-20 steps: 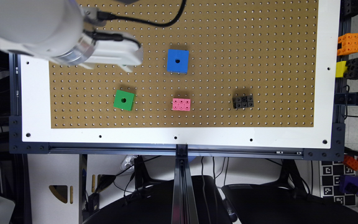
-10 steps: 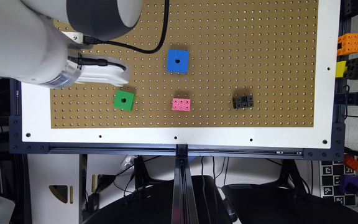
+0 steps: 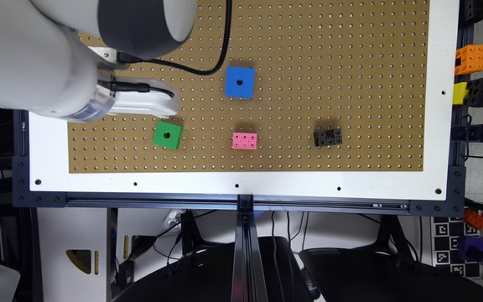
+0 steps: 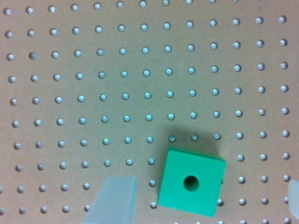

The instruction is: Pick up green block.

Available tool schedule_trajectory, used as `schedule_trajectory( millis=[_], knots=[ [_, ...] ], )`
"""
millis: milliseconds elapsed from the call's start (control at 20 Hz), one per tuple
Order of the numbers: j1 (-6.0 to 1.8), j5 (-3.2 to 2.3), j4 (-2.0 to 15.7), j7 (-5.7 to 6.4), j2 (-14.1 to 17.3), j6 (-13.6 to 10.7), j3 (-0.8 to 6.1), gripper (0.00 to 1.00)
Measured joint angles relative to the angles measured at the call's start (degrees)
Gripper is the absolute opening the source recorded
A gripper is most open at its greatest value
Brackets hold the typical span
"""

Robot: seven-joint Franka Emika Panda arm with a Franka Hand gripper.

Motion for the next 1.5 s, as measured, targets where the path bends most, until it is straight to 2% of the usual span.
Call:
schedule_trajectory(
  millis=[350, 550, 700, 850, 950, 1100, 1350, 1500],
  knots=[
    [-0.01, 0.0, 0.72, 0.0, 2.6, 1.08, 0.12, 1.0],
    [-0.01, 0.0, 0.74, 0.0, 4.96, 3.27, 0.13, 1.0],
    [-0.01, 0.0, 0.74, 0.0, 6.02, 3.89, 0.14, 1.0],
    [-0.01, 0.0, 0.75, 0.0, 8.69, 6.51, 0.14, 1.0],
    [-0.01, 0.0, 0.76, 0.0, 9.51, 7.39, 0.18, 1.0],
    [0.02, 0.0, 0.91, 0.02, 9.55, 7.44, 0.44, 1.0],
    [0.18, 0.04, 2.1, 0.62, 9.71, 7.43, 1.63, 1.0],
    [0.25, 0.04, 3.45, 0.69, 10.85, 7.43, 1.73, 1.0]
  ],
)
